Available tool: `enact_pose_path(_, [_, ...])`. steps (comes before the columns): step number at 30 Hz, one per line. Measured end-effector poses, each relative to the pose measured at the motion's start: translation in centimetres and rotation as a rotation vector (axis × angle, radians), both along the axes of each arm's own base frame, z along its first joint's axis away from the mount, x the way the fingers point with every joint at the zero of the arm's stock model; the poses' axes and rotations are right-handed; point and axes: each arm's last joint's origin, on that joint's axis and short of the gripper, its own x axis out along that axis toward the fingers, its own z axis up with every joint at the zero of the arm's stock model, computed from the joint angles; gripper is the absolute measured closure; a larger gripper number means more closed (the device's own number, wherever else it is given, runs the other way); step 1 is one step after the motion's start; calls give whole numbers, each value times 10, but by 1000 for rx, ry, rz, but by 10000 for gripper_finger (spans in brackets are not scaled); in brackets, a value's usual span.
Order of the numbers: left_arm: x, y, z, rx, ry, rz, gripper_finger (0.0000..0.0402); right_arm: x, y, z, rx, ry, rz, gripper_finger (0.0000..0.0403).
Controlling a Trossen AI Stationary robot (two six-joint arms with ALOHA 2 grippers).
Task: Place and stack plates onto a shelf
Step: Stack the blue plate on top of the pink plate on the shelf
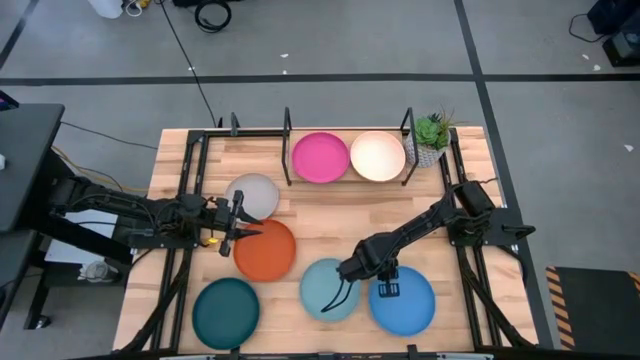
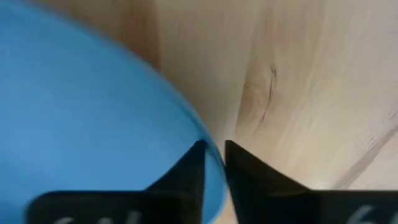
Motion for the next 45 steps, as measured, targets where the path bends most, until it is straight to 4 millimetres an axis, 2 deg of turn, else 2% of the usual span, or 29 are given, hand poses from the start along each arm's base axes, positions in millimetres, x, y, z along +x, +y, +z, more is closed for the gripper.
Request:
enact_pose_path(2, [0, 0, 0, 0, 0, 0, 287, 1, -3, 0, 14, 7, 4, 377])
enact_pose_path(4, [0, 0, 0, 0, 0, 0, 287, 2, -6, 1, 25, 6, -2, 389])
enact_pose_path(9, [0, 0, 0, 0, 0, 0, 287, 2, -18, 4, 5, 57, 1, 385])
enact_pose_path(13, [0, 0, 0, 0, 0, 0, 287, 3, -29, 17, -6, 121, 38, 391])
enact_pose_path(17, [0, 0, 0, -1, 0, 0, 287, 15, -40, 34, 20, 94, 90, 391])
enact_pose_path(20, [0, 0, 0, -13, 2, 0, 287, 28, -57, 49, 37, 46, 78, 391])
enact_pose_path(26, [0, 0, -2, -51, 23, 3, 287, 54, -109, 83, -40, -107, -18, 391])
enact_pose_path(32, [0, 0, -2, -81, 34, 5, 287, 66, -172, 116, -151, -239, -130, 389])
enact_pose_path(38, [0, 0, -2, -107, 37, 7, 287, 61, -239, 142, -224, -342, -301, 389])
enact_pose_path(45, [0, 0, -2, -110, 36, 7, 287, 43, -314, 168, -291, -497, -667, 389])
